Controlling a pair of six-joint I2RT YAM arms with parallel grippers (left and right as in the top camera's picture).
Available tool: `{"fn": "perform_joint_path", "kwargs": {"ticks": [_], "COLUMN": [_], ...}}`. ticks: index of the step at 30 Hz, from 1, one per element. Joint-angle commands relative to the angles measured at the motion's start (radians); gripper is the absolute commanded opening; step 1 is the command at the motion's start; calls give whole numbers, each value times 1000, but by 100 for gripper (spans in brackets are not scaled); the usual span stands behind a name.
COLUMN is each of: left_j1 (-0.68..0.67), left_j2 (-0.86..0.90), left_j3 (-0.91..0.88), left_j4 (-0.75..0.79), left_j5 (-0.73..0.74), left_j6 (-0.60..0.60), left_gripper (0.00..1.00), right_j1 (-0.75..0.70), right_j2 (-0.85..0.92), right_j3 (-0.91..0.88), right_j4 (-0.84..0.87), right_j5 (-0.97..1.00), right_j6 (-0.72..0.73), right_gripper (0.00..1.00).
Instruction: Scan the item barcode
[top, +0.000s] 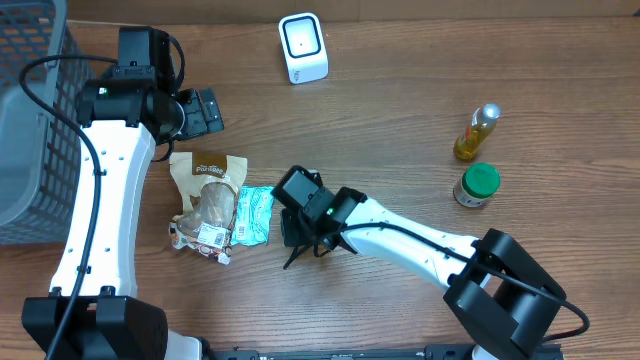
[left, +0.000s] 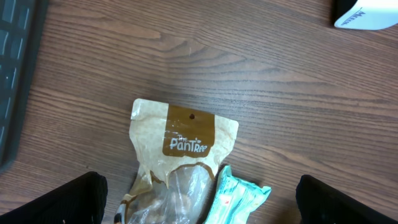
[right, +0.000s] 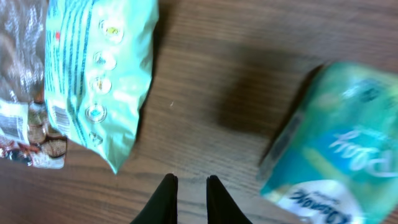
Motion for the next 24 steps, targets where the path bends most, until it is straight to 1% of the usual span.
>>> {"fn": "perform_joint_path", "kwargs": {"ticks": [1, 4, 7, 16, 24], "left_j1": [2, 2, 2, 2, 2], "left_j2": [-6, -6, -6, -6, -6], "left_j3": [13, 13, 13, 13, 13], "left_j4": [4, 4, 4, 4, 4], "left_j5": [-9, -9, -9, -9, -9], "left_j6": [15, 15, 15, 15, 15], "left_gripper": [100, 100, 100, 100, 100], "right_j1": [5, 5, 5, 2, 2], "right_j2": [-2, -2, -2, -2, -2], "right_j3": [-37, -66, -78, -79, -79], "right_j4": [47, 97, 102, 77, 10], "right_j5": [19, 26, 33, 37, 117], "right_j6": [3, 3, 3, 3, 4], "right_gripper": [11, 11, 10, 11, 10]}}
